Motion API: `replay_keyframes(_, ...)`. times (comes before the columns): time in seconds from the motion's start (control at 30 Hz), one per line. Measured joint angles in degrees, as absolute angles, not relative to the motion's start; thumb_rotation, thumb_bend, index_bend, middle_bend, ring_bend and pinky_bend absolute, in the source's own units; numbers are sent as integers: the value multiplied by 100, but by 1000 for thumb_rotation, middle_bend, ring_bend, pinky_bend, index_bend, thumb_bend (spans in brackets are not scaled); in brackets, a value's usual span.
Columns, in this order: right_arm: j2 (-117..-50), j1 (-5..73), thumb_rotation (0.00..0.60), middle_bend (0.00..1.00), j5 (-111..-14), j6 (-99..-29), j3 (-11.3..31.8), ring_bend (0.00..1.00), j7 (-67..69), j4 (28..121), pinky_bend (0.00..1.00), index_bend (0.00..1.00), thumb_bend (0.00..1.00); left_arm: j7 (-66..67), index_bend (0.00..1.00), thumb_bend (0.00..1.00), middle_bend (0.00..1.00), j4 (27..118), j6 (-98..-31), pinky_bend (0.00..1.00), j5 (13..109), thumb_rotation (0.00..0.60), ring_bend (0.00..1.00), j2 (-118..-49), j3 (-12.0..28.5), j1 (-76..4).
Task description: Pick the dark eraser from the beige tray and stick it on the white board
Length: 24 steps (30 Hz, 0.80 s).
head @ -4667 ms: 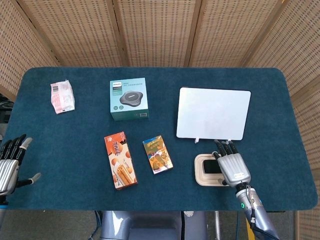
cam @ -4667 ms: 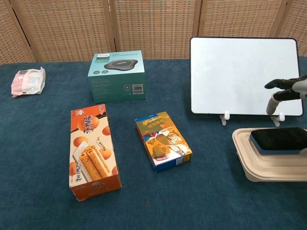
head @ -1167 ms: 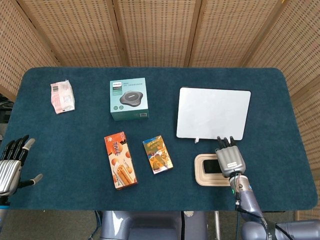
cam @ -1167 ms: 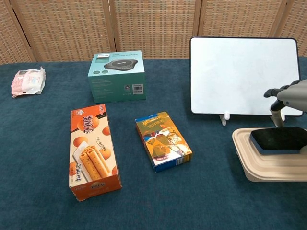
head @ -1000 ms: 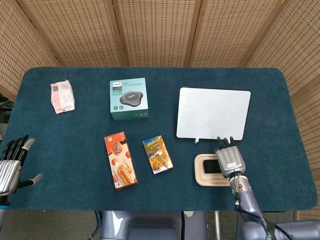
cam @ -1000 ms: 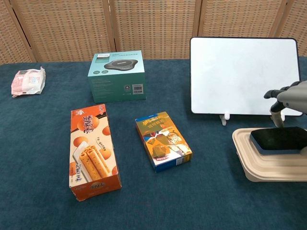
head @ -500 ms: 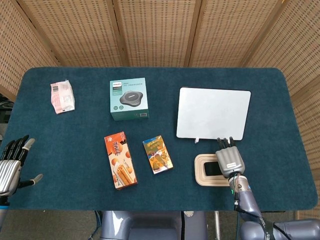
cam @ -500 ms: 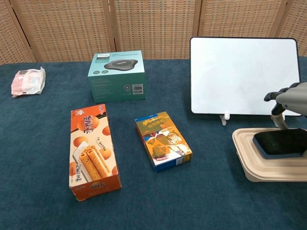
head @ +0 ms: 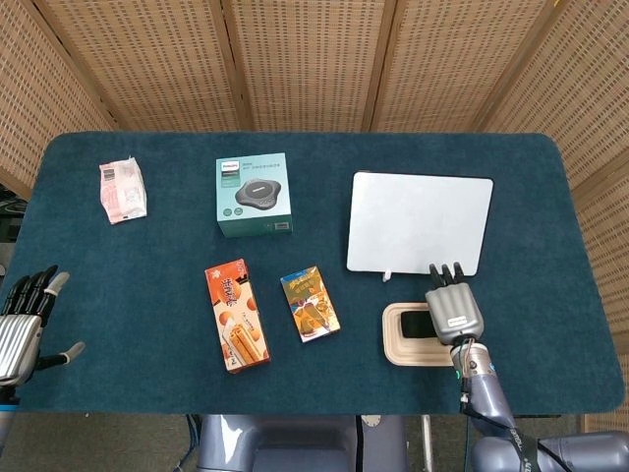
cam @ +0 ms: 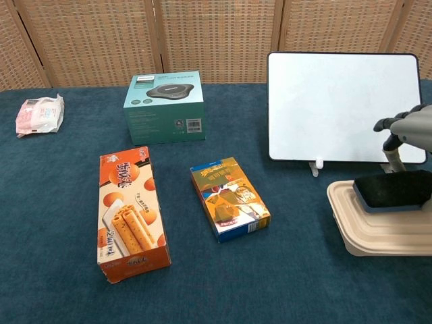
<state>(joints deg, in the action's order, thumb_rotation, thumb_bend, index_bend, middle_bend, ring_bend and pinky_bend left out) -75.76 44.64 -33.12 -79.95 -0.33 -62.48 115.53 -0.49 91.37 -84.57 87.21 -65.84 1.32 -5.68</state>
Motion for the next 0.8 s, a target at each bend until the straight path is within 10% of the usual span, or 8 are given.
replay_keyframes(0.8, -8137, 3883, 600, 54, -4690, -8793, 949, 0, -4177, 10191, 0, 581, 105, -175, 0, 138, 0, 9041, -8513, 0, 8668, 600, 0, -6613, 194, -554)
